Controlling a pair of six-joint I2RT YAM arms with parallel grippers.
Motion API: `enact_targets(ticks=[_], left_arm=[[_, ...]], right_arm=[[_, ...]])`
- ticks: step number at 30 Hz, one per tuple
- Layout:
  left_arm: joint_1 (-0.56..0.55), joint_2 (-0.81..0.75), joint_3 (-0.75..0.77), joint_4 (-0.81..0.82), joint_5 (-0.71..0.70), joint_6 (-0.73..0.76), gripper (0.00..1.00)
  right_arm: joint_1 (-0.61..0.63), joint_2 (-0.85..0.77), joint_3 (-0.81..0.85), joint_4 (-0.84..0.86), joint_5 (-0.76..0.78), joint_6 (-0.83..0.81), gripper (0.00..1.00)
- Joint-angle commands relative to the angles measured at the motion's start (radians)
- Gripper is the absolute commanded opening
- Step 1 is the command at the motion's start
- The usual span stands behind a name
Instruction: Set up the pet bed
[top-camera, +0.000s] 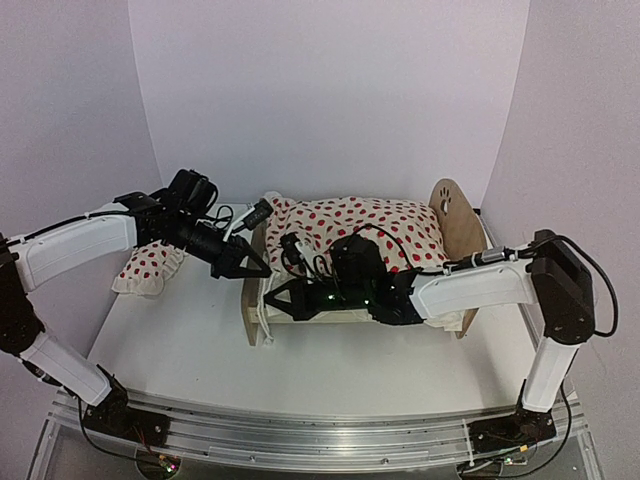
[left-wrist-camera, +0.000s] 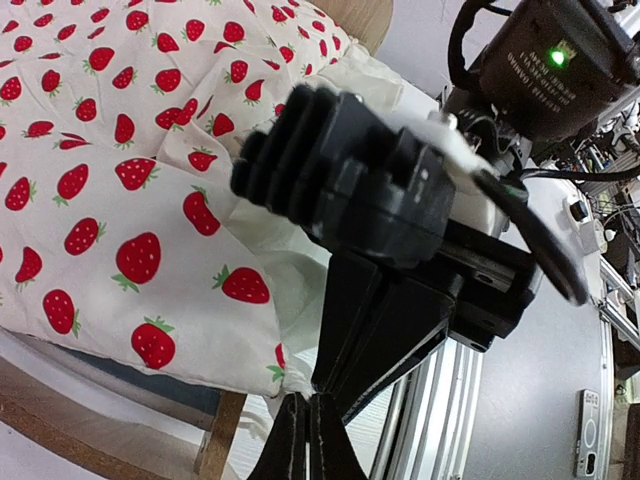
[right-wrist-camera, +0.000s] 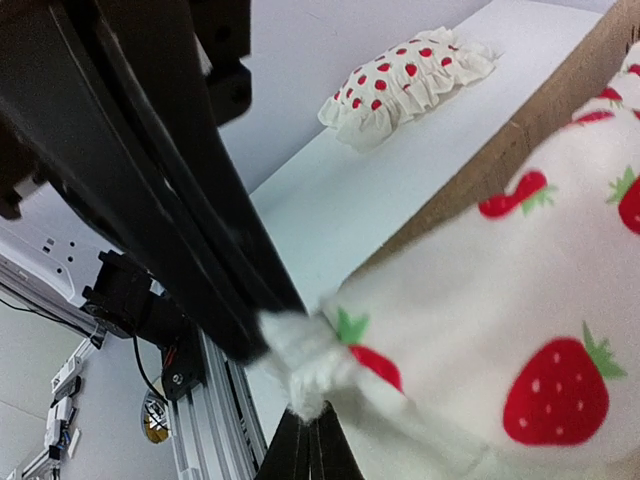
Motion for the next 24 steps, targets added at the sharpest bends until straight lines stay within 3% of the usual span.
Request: enact_targets(ticks=[1,5,8,15,18,24], left_arm=[[0.014,0.002,0.053,0.021,0.003,0.006,0.00],[0.015,-0.002,0.061,-0.025,0.081,0.081,0.00],[0.016,-0.001,0.061,-0.028,0.063,0.086,0.00],[0.017,0.003,0.059,-0.035,0.062,0.104,0.00],[0.017,0.003,0.055,-0.036,0.060,0.110,0.00],[0.017,0.002,0.057,-0.042,0.060,0.122,0.00]], right_arm=[[0.011,-0.075,-0.037,0.040,0.001,0.013,0.00],[0.011,-0.091,-0.064,0.059,0.045,0.004,0.08],[0.011,-0.079,-0.046,0.072,0.035,-0.004,0.05],[0.010,-0.056,-0.027,0.102,0.066,0.025,0.27],[0.011,-0.043,-0.011,0.113,0.083,0.028,0.29],[0.009,-0.019,0.019,0.119,0.131,0.030,0.22]])
